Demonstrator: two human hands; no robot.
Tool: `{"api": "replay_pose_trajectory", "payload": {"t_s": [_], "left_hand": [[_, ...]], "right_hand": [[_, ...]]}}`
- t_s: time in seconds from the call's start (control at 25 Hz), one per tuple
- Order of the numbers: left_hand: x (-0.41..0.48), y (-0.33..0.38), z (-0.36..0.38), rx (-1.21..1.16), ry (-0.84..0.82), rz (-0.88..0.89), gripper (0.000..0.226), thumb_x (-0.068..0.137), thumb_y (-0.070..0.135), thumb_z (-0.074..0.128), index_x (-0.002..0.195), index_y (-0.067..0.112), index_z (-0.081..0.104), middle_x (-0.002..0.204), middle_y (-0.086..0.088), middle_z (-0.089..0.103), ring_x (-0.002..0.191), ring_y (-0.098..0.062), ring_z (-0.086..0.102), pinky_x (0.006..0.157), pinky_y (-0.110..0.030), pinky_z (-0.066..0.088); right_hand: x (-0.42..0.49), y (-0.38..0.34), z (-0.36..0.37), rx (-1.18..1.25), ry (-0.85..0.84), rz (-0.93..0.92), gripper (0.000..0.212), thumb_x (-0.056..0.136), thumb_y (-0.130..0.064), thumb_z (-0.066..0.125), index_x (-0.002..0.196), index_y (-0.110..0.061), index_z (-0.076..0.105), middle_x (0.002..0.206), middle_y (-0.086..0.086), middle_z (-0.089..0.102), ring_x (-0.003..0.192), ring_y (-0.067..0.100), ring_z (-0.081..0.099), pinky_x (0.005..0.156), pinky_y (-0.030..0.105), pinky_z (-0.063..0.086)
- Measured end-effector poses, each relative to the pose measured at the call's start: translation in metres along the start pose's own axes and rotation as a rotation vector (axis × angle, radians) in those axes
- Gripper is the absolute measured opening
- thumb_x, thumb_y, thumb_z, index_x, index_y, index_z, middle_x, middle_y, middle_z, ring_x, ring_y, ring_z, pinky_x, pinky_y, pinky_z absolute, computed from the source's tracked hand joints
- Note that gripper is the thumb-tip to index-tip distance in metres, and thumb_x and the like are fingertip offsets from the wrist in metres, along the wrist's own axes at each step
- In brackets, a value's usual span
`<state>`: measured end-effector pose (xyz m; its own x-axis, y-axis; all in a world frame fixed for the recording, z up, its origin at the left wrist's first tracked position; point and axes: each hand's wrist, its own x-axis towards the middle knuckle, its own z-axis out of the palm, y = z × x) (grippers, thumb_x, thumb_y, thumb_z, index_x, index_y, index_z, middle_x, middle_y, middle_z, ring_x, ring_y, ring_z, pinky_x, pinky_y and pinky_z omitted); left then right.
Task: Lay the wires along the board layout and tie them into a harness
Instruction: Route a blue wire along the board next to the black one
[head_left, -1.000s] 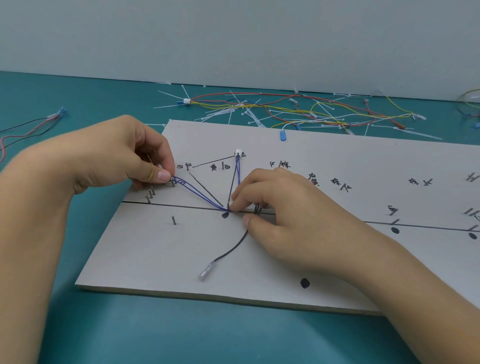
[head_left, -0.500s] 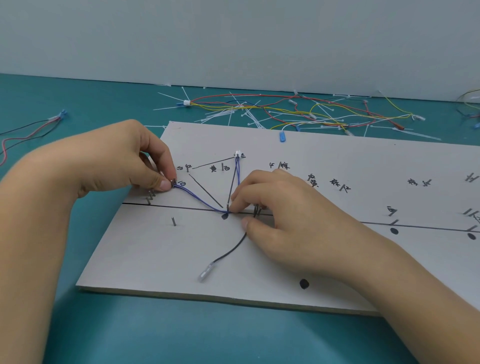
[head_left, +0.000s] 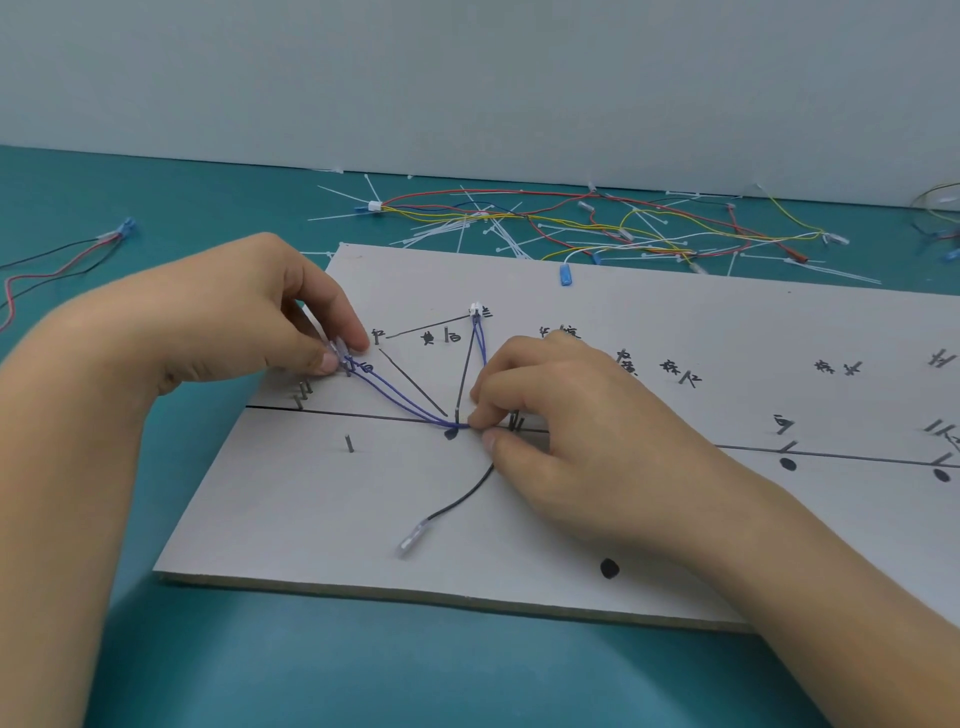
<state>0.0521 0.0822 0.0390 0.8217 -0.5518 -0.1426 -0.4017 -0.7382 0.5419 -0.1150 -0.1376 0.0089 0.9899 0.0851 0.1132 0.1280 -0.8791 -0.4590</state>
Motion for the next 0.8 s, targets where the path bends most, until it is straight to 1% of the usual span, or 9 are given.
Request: {"api": "replay_pose_trajectory", "payload": {"t_s": [0.08, 0.16, 0.28, 0.36, 0.4, 0.52, 0.64, 0.72, 0.8], "left_hand": [[-0.002, 0.002, 0.001, 0.013, -0.006, -0.016, 0.039, 0.082, 0.008, 0.079, 0.088, 0.047, 0.08, 0.078, 0.005, 0.078, 0.08, -0.025, 0.072, 0.089, -0.047, 0.056], [-0.002, 0.005, 0.003, 0.017, 0.033, -0.027, 0.046, 0.083, 0.004, 0.07, 0.088, 0.049, 0.079, 0.079, 0.009, 0.077, 0.083, -0.024, 0.073, 0.084, -0.044, 0.058], [-0.001, 0.018, 0.013, -0.028, 0.138, -0.002, 0.045, 0.083, 0.008, 0.064, 0.088, 0.051, 0.077, 0.088, 0.011, 0.072, 0.078, -0.001, 0.068, 0.071, -0.031, 0.055], [-0.002, 0.031, 0.024, -0.052, 0.165, 0.055, 0.041, 0.084, 0.009, 0.064, 0.09, 0.048, 0.076, 0.099, 0.016, 0.067, 0.085, 0.012, 0.061, 0.075, -0.032, 0.052], [-0.002, 0.036, 0.03, -0.059, 0.161, 0.095, 0.039, 0.085, 0.009, 0.064, 0.091, 0.046, 0.076, 0.104, 0.018, 0.065, 0.094, 0.011, 0.059, 0.084, -0.036, 0.053], [-0.003, 0.051, 0.048, -0.007, 0.109, 0.203, 0.039, 0.089, 0.007, 0.06, 0.1, 0.04, 0.075, 0.115, 0.02, 0.063, 0.116, -0.006, 0.055, 0.106, -0.046, 0.044], [-0.001, 0.059, 0.057, 0.08, 0.048, 0.252, 0.046, 0.091, 0.004, 0.052, 0.107, 0.039, 0.075, 0.122, 0.021, 0.063, 0.122, -0.015, 0.052, 0.109, -0.05, 0.038], [0.001, 0.06, 0.057, 0.109, 0.052, 0.251, 0.046, 0.092, 0.004, 0.049, 0.107, 0.039, 0.075, 0.122, 0.022, 0.063, 0.122, -0.017, 0.049, 0.11, -0.05, 0.035], [0.002, 0.06, 0.058, 0.137, 0.056, 0.252, 0.046, 0.093, 0.005, 0.049, 0.107, 0.04, 0.074, 0.124, 0.025, 0.061, 0.122, -0.017, 0.047, 0.11, -0.048, 0.032]], "right_hand": [[-0.001, -0.001, -0.001, 0.003, -0.006, 0.011, 0.015, 0.093, -0.022, 0.058, 0.099, -0.027, 0.071, 0.109, -0.017, 0.057, 0.108, 0.015, 0.047, 0.087, 0.044, 0.05], [-0.001, -0.002, -0.001, -0.001, -0.014, 0.012, 0.017, 0.094, -0.024, 0.058, 0.103, -0.029, 0.071, 0.111, -0.016, 0.056, 0.11, 0.015, 0.046, 0.088, 0.043, 0.05], [-0.002, -0.002, -0.001, -0.006, -0.016, 0.003, 0.017, 0.094, -0.024, 0.058, 0.105, -0.029, 0.071, 0.109, -0.016, 0.057, 0.108, 0.015, 0.046, 0.087, 0.044, 0.051], [-0.002, -0.002, -0.001, -0.011, -0.012, -0.007, 0.019, 0.094, -0.024, 0.058, 0.106, -0.03, 0.071, 0.108, -0.017, 0.058, 0.106, 0.015, 0.046, 0.087, 0.042, 0.05], [-0.001, -0.002, -0.001, -0.018, -0.012, -0.012, 0.02, 0.094, -0.023, 0.057, 0.106, -0.031, 0.071, 0.107, -0.017, 0.059, 0.104, 0.015, 0.046, 0.087, 0.041, 0.05], [0.0, 0.0, -0.001, -0.045, -0.015, -0.025, 0.022, 0.092, -0.023, 0.057, 0.107, -0.033, 0.069, 0.1, -0.017, 0.061, 0.097, 0.011, 0.042, 0.085, 0.033, 0.046], [-0.001, 0.0, -0.002, -0.018, 0.004, -0.023, 0.021, 0.09, -0.023, 0.059, 0.106, -0.032, 0.07, 0.092, -0.016, 0.064, 0.092, 0.007, 0.04, 0.081, 0.019, 0.038], [-0.002, 0.0, -0.003, 0.003, 0.016, -0.012, 0.02, 0.09, -0.024, 0.061, 0.106, -0.032, 0.07, 0.087, -0.016, 0.062, 0.093, 0.006, 0.042, 0.087, 0.015, 0.036], [-0.003, -0.001, -0.004, 0.019, 0.016, -0.005, 0.019, 0.089, -0.026, 0.063, 0.105, -0.032, 0.071, 0.084, -0.016, 0.058, 0.092, 0.004, 0.043, 0.085, 0.014, 0.036]]}}
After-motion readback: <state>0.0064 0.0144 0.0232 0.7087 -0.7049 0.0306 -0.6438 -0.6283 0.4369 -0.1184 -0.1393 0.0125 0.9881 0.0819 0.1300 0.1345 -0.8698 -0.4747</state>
